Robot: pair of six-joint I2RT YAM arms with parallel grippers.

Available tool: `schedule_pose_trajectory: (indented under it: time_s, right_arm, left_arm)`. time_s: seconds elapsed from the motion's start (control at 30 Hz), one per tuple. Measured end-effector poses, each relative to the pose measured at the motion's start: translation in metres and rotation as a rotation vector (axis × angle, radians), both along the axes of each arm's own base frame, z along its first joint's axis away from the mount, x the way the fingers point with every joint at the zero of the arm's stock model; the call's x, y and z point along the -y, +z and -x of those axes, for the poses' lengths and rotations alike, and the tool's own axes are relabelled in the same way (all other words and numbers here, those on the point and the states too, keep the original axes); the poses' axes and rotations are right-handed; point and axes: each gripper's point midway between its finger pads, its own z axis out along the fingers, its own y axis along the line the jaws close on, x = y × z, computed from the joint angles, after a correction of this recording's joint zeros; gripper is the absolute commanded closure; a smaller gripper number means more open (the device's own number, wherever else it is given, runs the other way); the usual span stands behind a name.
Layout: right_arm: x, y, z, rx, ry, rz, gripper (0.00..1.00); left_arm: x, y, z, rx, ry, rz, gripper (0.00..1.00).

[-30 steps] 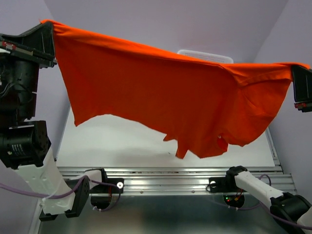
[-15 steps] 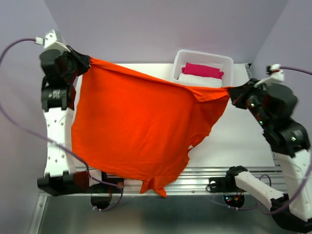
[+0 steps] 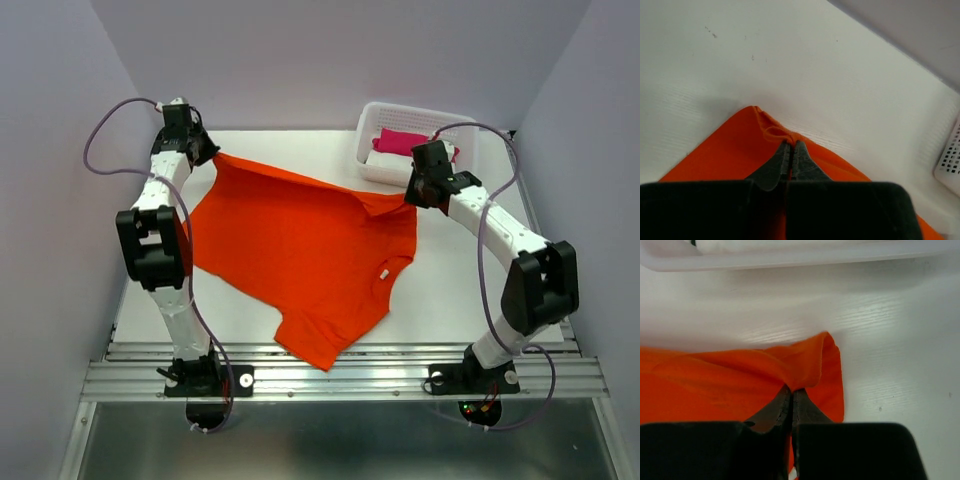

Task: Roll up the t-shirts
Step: Fold the T-shirt at the center of the board.

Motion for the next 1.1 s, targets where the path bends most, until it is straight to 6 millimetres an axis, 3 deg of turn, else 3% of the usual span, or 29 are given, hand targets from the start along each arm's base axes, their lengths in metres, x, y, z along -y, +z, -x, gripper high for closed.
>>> schedule_pose_trajectory:
  time_s: [0.13,0.3,0.57,0.83,1.1]
  right_arm:
    - [0.0,-0.032,-0.016,-0.044,-0.015,0.037,0.99]
    - [0.0,-0.029,-0.038,-0.008,-0.034,0.031,0.99]
    - [-0.01,-0.024,-0.046,0.02,-0.019,-0.025,0.99]
    - [-0.017,-0.041,-0.013,-0.03,0.005,-0.114,0.99]
    - [-0.013,-0.032,0.011,-0.02,-0.015,-0.158,0.99]
  left_arm:
    - [-0.001,-0.019,-0.029,-0.016,-0.003,-0.012,1.0]
    - [-0.004,-0.03,-0.065,-0.009,-0.008,-0.028,1.0]
    - [-0.007,-0.059,-0.071,-0.067,-0.015,-0.038,1.0]
    - [-0.009,-0.069,-0.078,-0.085,-0.029,-0.041,1.0]
    - [-0.003,-0.075,-0.083,-0.095,-0.057,-0.019,1.0]
